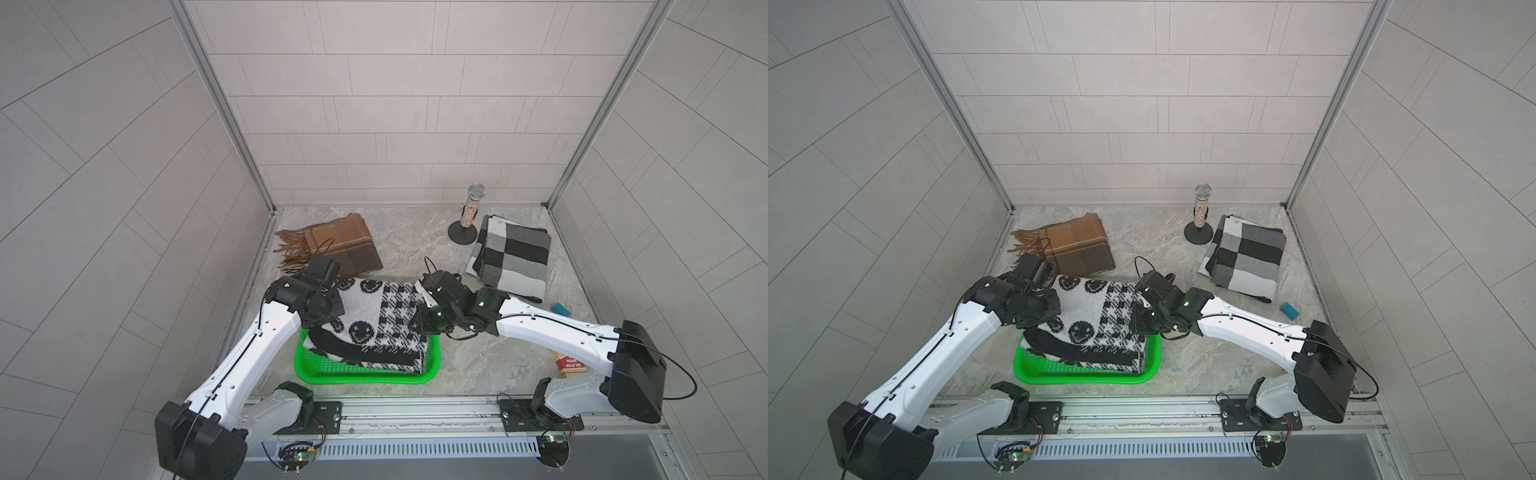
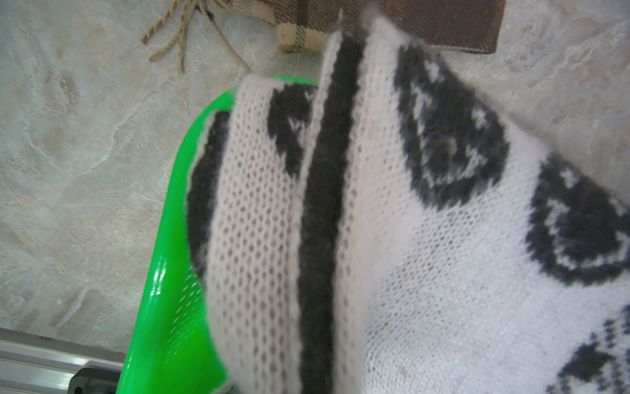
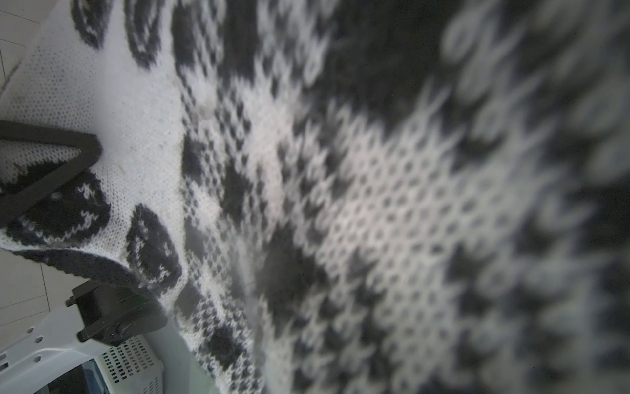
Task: Put the folded scarf in the basket
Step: Place the scarf in the basket.
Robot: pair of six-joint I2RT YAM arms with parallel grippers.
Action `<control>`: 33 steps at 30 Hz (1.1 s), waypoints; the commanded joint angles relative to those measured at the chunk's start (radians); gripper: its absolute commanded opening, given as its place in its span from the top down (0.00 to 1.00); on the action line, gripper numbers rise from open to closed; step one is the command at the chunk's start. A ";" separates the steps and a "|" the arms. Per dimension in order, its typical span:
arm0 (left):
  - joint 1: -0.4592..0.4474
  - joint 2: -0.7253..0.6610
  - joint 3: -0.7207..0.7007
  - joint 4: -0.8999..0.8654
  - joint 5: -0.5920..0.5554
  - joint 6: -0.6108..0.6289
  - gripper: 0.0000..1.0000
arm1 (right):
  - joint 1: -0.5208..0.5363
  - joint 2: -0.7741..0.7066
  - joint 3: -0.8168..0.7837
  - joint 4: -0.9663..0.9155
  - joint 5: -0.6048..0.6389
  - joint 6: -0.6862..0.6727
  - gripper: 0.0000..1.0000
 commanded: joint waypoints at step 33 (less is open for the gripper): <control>0.009 -0.017 -0.275 0.121 -0.159 -0.178 0.79 | 0.052 0.236 0.018 -0.113 0.168 -0.045 0.75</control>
